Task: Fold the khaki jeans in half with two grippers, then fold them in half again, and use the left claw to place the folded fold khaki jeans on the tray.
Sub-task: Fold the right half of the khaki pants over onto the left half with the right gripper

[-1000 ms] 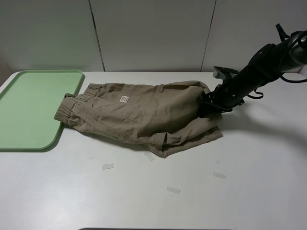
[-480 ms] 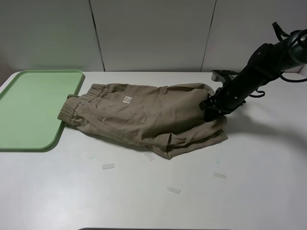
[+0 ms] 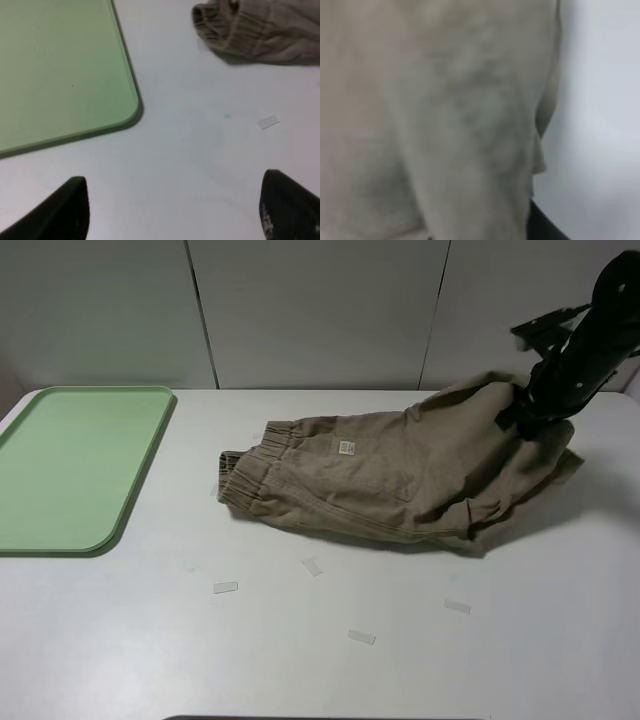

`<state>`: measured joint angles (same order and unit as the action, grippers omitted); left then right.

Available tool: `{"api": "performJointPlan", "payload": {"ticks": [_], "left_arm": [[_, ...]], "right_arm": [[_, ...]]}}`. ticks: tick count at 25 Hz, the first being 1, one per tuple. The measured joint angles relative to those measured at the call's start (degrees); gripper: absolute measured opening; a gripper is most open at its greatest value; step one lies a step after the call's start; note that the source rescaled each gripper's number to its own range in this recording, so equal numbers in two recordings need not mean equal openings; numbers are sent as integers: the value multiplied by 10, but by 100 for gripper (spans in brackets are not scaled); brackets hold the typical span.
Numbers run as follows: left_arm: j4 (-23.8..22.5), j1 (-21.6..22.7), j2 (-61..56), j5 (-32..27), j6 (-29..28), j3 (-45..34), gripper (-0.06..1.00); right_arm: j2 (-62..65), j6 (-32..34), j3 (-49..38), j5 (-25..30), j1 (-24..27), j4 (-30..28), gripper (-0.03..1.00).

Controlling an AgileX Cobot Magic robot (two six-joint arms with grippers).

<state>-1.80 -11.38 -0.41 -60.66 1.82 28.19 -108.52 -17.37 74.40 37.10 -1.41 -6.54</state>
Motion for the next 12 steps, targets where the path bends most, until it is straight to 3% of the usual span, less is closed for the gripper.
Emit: {"api": "performJointPlan", "payload": {"ticks": [7, 12], "left_arm": [[0, 0, 0, 0, 0, 0, 73], [0, 0, 0, 0, 0, 0, 73]], "right_arm": [[52, 0, 15, 15, -2, -23, 6], [50, -25, 15, 80, -6, -85, 6]]}}
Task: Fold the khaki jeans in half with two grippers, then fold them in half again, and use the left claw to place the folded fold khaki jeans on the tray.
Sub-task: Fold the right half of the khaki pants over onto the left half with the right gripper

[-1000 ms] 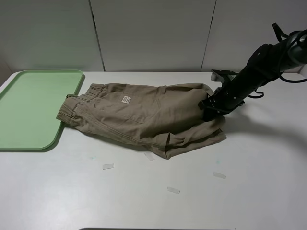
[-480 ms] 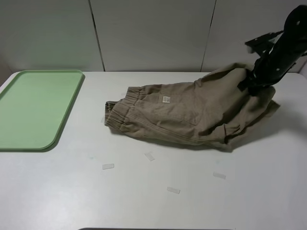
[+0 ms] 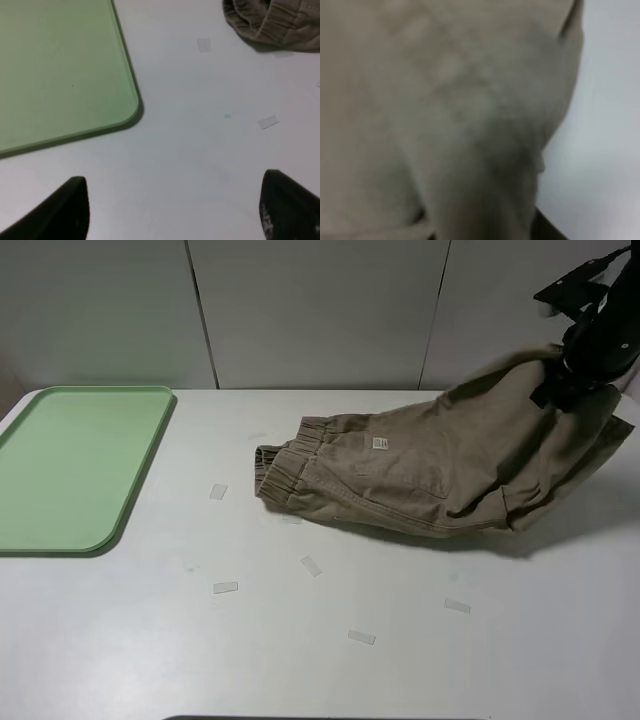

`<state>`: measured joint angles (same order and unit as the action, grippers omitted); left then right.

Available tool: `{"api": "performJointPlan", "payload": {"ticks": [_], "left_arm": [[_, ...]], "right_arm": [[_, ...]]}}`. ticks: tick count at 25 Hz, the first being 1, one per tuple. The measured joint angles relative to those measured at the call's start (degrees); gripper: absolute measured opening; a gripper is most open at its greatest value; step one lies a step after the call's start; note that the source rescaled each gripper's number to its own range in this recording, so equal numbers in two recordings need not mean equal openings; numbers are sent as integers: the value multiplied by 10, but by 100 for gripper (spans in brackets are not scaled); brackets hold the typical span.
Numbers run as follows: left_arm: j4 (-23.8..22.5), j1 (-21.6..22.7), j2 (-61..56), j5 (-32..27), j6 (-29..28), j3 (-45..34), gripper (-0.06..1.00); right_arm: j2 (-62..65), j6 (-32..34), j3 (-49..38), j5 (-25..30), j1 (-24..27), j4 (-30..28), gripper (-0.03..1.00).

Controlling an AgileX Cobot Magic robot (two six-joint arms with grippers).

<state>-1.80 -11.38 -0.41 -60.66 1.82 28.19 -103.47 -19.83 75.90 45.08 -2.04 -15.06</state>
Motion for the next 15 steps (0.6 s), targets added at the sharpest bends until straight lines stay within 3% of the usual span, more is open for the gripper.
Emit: {"api": "performJointPlan", "payload": {"ticks": [7, 15], "left_arm": [[0, 0, 0, 0, 0, 0, 73], [0, 0, 0, 0, 0, 0, 73]], "right_arm": [[0, 2, 0, 30, -11, -46, 6], [0, 2, 0, 43, -94, -49, 6]]}}
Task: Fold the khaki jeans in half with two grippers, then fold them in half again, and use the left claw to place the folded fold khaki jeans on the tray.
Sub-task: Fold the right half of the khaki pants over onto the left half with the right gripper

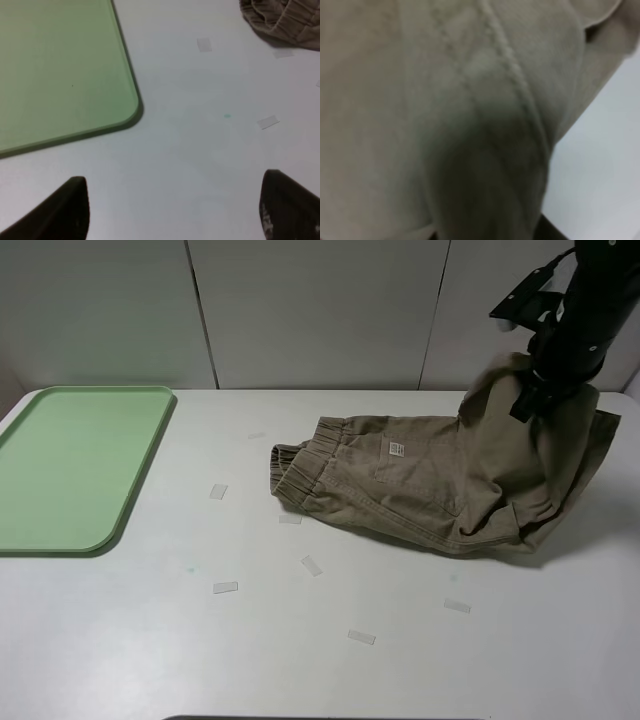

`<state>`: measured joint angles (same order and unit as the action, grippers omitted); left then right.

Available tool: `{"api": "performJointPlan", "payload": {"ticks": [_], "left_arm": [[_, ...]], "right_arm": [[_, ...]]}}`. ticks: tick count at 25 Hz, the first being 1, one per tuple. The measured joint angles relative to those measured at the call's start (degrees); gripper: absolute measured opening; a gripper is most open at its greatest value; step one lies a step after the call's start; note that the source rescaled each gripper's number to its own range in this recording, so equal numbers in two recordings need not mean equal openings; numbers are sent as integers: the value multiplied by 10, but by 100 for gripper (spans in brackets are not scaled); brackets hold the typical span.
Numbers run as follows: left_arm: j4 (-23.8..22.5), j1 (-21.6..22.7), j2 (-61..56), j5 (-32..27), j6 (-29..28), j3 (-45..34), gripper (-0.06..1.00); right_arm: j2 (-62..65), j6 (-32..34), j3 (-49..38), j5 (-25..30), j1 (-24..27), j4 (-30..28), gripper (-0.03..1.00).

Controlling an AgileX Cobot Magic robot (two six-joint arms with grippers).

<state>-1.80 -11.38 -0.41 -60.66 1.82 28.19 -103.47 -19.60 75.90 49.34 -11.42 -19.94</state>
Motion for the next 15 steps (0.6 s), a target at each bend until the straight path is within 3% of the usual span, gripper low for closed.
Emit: {"api": "performJointPlan", "payload": {"ticks": [8, 15], "left_arm": [[0, 0, 0, 0, 0, 0, 73], [0, 0, 0, 0, 0, 0, 73]], "right_arm": [[0, 0, 0, -42, -83, 31, 6], [-17, 0, 0, -115, -106, 126, 6]]}}
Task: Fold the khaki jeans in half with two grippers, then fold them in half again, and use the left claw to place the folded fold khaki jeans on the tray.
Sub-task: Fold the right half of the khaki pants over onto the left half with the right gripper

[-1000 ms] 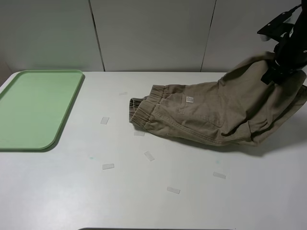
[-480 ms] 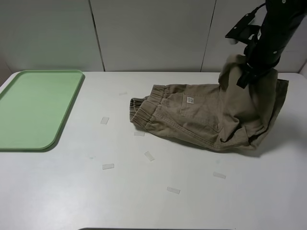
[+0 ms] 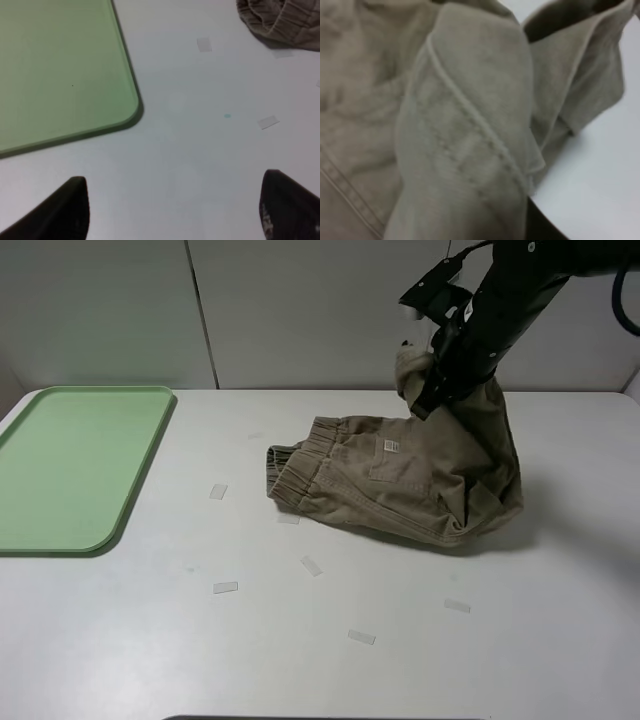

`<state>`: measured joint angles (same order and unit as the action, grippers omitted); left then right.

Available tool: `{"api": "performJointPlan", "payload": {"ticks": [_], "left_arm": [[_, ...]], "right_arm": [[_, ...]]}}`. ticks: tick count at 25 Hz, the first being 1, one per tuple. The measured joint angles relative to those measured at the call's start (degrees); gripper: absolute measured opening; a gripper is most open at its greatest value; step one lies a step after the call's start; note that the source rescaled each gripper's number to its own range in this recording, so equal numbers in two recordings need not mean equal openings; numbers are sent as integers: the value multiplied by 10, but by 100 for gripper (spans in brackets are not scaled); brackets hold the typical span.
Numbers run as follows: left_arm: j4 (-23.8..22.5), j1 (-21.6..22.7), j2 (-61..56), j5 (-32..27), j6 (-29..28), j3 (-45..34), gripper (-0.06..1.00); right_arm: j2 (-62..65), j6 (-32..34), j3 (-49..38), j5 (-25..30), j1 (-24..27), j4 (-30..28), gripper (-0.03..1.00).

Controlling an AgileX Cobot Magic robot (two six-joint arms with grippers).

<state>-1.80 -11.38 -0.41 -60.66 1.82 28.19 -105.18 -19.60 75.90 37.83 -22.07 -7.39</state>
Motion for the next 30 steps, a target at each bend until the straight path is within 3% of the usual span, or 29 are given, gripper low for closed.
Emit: {"api": "performJointPlan", "payload": {"ticks": [12, 23, 30], "left_arm": [[0, 0, 0, 0, 3, 0, 73], [0, 0, 0, 0, 3, 0, 73], [0, 0, 0, 0, 3, 0, 73]], "right_arm": [[-65, -1, 0, -51, -11, 116, 6], [-65, -1, 43, -57, -75, 129, 6], [-66, -1, 44, -39, -68, 108, 6]]}}
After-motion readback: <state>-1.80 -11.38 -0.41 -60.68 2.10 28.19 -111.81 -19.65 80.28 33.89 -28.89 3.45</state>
